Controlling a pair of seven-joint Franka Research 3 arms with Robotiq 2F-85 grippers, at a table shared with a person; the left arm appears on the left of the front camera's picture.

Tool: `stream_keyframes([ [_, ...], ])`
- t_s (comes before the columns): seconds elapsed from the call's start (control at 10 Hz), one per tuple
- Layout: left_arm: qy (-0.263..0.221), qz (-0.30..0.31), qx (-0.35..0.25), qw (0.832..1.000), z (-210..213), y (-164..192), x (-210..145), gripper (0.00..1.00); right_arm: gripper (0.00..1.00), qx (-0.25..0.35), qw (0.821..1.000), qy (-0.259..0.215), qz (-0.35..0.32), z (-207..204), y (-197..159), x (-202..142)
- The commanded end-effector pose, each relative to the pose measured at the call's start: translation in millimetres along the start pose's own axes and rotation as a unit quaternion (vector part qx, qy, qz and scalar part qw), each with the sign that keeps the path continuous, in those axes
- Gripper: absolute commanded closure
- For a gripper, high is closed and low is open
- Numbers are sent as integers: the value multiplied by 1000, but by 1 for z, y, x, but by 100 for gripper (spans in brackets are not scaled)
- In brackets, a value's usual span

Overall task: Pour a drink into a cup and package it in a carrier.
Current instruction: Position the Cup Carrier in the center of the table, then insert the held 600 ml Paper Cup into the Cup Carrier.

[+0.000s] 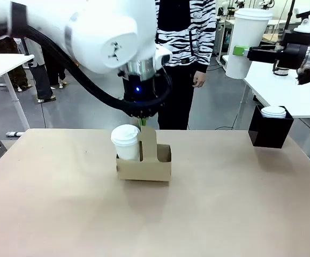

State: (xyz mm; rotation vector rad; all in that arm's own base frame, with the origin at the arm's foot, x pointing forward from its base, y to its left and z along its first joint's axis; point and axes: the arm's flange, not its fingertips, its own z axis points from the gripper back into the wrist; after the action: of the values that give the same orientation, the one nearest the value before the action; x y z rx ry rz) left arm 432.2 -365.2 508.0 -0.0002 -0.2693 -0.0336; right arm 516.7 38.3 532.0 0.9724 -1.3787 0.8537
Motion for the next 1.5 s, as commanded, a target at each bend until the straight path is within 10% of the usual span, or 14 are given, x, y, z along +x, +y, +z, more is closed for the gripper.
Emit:
stream_keyframes([
  [0.0,11,14,9,1000,-13,-18,12,98,20,-5,1000,0,6,-3,-1,5],
  [1.4,26,3,1,1000,-27,-22,8,98,20,-5,1000,0,6,-3,-1,5],
])
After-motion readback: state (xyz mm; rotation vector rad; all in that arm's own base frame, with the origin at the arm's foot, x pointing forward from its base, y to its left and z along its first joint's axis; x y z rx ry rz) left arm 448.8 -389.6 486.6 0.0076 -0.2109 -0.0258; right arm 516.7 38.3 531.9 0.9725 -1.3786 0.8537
